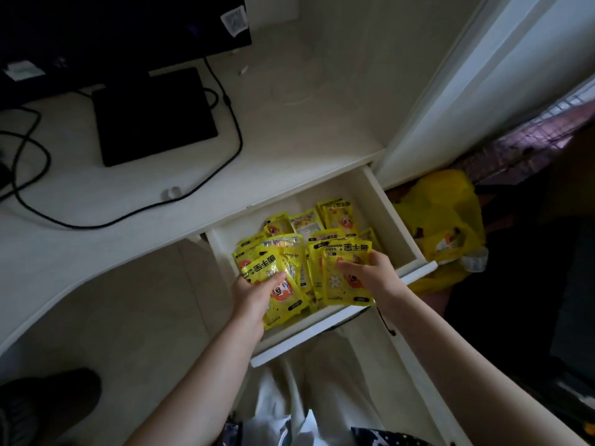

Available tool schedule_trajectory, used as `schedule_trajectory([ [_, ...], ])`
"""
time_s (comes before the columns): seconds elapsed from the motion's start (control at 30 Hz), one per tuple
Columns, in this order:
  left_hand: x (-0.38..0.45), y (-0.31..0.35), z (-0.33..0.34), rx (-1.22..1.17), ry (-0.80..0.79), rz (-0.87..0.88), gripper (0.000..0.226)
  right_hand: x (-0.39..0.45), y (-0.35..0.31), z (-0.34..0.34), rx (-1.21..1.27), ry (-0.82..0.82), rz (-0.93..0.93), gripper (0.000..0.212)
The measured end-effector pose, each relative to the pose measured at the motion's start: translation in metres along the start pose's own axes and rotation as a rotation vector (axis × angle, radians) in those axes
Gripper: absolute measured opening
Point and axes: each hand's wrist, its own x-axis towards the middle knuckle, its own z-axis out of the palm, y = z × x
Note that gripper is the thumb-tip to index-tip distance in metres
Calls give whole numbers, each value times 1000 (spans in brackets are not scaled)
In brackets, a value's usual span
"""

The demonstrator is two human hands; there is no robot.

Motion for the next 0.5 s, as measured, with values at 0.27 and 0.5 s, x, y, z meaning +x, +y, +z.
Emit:
schedule_trajectory([
  [0.27,20,-12,30,-57,167,-93,68,77,-9,-3,-180,-186,73,32],
  [0.5,44,-42,35,19,237,-231,50,135,28,12,-293,-293,197,29],
])
